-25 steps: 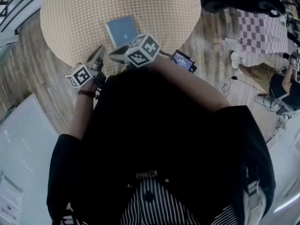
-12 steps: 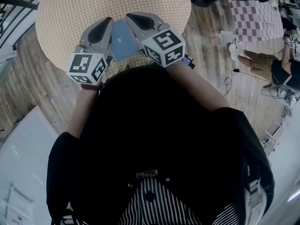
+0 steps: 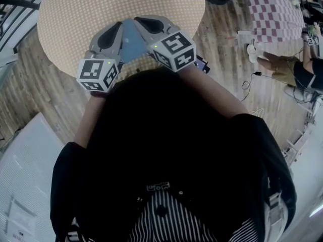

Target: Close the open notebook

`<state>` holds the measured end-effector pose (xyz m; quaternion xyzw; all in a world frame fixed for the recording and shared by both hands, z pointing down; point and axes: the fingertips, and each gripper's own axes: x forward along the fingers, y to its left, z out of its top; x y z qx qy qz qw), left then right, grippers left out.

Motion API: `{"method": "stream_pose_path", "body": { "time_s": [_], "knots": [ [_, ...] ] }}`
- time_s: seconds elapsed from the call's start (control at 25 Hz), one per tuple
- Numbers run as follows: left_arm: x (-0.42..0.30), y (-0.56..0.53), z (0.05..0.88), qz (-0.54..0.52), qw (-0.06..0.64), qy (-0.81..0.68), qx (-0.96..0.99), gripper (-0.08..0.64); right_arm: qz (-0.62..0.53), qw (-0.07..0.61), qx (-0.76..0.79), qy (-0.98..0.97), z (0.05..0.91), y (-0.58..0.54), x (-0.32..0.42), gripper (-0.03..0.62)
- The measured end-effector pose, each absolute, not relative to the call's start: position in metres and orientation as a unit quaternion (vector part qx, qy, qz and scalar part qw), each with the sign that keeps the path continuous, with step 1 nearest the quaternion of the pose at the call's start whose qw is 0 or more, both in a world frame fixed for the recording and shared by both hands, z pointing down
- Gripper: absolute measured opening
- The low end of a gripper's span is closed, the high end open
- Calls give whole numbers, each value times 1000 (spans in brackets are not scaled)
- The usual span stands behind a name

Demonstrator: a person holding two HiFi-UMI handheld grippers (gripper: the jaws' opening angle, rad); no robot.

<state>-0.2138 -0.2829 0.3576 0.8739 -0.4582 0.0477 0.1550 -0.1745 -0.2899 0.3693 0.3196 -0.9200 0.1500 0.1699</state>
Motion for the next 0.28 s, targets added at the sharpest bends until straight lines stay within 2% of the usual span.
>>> {"method": "stream_pose_path", "body": {
  "time_s": [0.28],
  "knots": [
    [-222,-276,359,48,159,-458,873,2,166,179,303,-921,380,-275,-191,2]
  ]
}}
